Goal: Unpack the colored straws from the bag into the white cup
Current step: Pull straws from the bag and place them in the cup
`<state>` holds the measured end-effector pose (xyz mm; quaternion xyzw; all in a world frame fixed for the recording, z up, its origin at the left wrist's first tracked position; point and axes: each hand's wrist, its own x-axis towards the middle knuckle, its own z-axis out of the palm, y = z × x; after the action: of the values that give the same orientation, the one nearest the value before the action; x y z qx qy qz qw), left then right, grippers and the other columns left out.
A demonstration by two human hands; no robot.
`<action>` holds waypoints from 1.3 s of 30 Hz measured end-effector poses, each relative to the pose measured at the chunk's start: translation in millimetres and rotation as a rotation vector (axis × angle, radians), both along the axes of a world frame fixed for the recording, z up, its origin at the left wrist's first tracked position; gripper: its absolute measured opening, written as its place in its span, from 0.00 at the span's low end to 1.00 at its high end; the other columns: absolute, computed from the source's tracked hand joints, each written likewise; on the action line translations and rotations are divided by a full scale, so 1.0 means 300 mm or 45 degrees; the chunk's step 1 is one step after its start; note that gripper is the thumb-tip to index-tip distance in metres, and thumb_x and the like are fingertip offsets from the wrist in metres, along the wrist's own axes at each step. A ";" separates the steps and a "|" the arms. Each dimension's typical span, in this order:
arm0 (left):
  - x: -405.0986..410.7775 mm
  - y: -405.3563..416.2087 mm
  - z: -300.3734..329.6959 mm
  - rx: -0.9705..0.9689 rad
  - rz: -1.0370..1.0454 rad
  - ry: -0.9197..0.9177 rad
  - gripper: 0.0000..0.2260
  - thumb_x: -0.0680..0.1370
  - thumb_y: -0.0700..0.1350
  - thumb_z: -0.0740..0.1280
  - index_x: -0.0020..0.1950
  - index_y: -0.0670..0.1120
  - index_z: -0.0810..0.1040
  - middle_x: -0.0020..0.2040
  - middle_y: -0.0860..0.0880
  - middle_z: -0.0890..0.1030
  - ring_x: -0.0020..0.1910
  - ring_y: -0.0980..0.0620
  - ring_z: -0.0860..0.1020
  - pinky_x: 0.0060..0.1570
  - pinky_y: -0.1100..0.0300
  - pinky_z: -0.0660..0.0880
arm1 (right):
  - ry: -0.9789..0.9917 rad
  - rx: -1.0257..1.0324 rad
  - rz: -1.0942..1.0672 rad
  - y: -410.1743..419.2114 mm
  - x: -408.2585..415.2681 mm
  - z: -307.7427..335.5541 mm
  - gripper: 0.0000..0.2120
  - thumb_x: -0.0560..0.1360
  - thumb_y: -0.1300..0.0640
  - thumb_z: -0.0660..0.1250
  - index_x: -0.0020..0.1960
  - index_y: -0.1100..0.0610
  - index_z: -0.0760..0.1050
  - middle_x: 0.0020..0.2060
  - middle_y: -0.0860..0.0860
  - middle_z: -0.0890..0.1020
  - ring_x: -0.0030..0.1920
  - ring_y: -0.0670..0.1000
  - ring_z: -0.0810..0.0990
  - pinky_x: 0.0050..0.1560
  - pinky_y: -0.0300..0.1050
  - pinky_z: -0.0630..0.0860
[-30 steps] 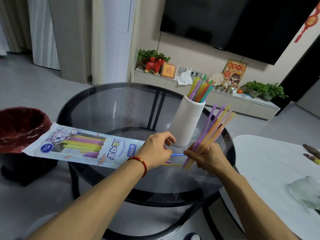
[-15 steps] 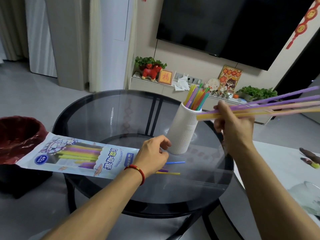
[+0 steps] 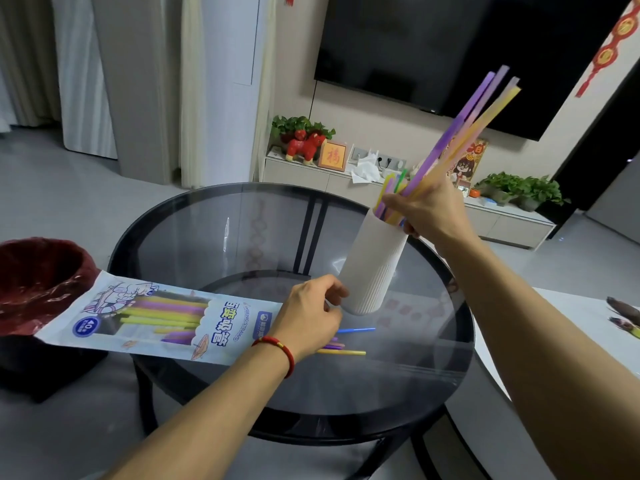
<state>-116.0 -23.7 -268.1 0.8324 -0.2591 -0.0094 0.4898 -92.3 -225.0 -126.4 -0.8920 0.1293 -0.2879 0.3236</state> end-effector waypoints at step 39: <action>0.011 0.061 0.011 0.136 0.043 -0.097 0.14 0.76 0.36 0.64 0.58 0.50 0.78 0.52 0.53 0.80 0.52 0.54 0.78 0.53 0.57 0.78 | -0.122 -0.791 0.080 0.042 0.006 -0.027 0.18 0.82 0.59 0.65 0.71 0.59 0.77 0.78 0.59 0.69 0.77 0.63 0.67 0.74 0.61 0.66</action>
<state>-112.8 -5.5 -264.6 0.8614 -0.2626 0.0169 0.4344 -90.6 -212.3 -134.4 -0.9371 -0.0080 -0.3453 0.0502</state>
